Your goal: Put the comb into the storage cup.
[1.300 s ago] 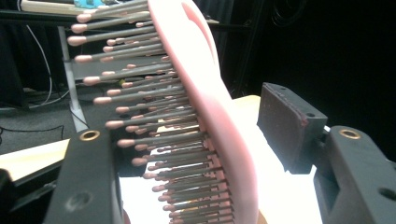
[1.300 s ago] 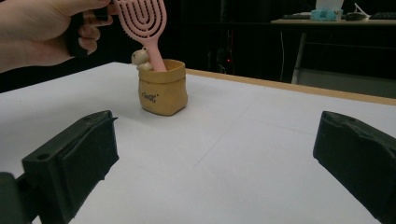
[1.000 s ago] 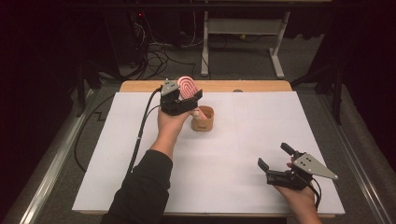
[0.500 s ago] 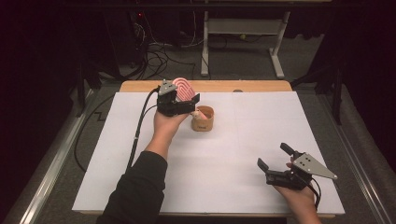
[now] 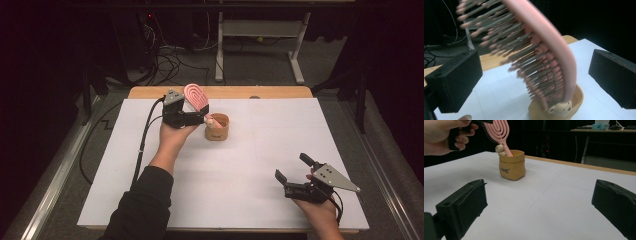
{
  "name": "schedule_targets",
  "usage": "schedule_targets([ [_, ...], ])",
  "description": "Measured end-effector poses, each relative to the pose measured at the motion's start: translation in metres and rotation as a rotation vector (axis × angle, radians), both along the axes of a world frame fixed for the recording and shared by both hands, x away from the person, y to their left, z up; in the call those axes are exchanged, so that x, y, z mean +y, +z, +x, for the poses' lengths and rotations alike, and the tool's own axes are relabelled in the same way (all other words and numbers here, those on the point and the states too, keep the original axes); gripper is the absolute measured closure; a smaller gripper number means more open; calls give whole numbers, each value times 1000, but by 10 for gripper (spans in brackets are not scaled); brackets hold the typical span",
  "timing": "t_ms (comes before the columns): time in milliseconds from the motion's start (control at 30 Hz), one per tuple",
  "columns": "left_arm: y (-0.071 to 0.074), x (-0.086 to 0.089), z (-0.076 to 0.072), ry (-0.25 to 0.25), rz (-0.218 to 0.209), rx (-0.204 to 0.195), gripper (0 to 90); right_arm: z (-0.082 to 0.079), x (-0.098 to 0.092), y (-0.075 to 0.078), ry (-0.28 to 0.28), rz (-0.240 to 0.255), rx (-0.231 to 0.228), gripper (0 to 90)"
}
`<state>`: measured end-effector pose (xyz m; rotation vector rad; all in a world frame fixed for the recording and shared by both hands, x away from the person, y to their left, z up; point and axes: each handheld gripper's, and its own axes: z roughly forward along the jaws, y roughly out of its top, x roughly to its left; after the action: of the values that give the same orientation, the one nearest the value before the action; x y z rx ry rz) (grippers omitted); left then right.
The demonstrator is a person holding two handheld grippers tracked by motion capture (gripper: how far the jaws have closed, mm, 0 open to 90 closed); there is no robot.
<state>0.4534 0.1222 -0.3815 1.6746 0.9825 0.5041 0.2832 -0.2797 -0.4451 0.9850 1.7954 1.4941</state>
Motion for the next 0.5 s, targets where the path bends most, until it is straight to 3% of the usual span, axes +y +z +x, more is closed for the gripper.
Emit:
schedule_targets([
  [200, -4, 10, -9, -3, 7, 8, 0, 0, 1, 0, -1, -5, 0, 4],
  [500, -12, 22, -28, -13, -17, 5, 0, -1, 2, 0, -1, -10, -1, 4],
])
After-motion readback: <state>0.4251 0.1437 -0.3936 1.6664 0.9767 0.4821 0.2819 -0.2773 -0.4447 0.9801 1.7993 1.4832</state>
